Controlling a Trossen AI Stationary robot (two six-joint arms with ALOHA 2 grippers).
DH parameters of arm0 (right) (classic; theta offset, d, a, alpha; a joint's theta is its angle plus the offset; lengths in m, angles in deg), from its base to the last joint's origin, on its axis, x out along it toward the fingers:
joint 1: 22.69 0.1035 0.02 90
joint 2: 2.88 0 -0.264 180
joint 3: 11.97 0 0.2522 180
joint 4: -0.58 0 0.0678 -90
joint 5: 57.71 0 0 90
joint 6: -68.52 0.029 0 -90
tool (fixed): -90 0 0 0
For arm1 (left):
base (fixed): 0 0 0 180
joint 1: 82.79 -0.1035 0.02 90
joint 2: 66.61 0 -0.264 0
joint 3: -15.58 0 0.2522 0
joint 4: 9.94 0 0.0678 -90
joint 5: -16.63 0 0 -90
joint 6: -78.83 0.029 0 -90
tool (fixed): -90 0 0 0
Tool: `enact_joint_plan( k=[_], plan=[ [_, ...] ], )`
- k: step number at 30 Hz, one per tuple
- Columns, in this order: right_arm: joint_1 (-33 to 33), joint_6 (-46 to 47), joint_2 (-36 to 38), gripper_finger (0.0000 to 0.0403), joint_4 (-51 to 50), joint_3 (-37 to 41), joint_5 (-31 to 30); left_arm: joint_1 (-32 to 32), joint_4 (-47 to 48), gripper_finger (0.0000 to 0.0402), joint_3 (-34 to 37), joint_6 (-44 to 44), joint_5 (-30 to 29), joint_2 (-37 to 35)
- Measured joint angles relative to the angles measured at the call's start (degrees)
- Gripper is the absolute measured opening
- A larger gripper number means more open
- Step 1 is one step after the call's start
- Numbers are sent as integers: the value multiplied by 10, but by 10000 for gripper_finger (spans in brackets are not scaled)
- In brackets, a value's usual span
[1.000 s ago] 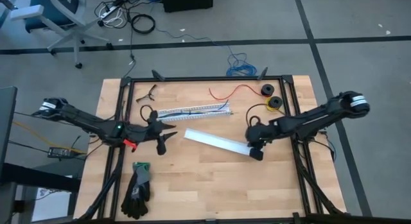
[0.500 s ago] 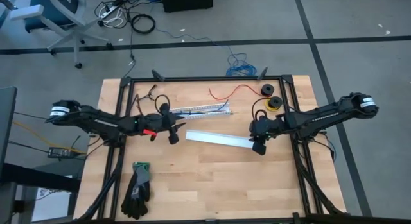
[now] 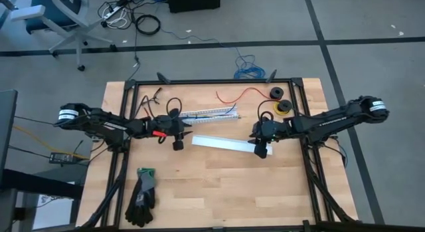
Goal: Ziptie cables
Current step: Close the white cable duct
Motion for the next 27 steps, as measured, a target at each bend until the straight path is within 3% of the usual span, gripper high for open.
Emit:
enact_joint_plan(
  k=[5,10,17,24,27],
  plan=[
    [0,0,-30,114,20,0,9,0,6,131,0,24,70,0],
    [15,-2,-94,113,70,0,34,0,12,131,0,24,96,0],
    [45,-2,-180,113,120,0,36,0,32,131,-16,42,95,51],
    [72,37,-191,112,130,0,30,0,31,131,-59,79,21,113],
    [83,41,-191,112,114,-1,6,0,30,131,-65,110,14,121]
  ],
)
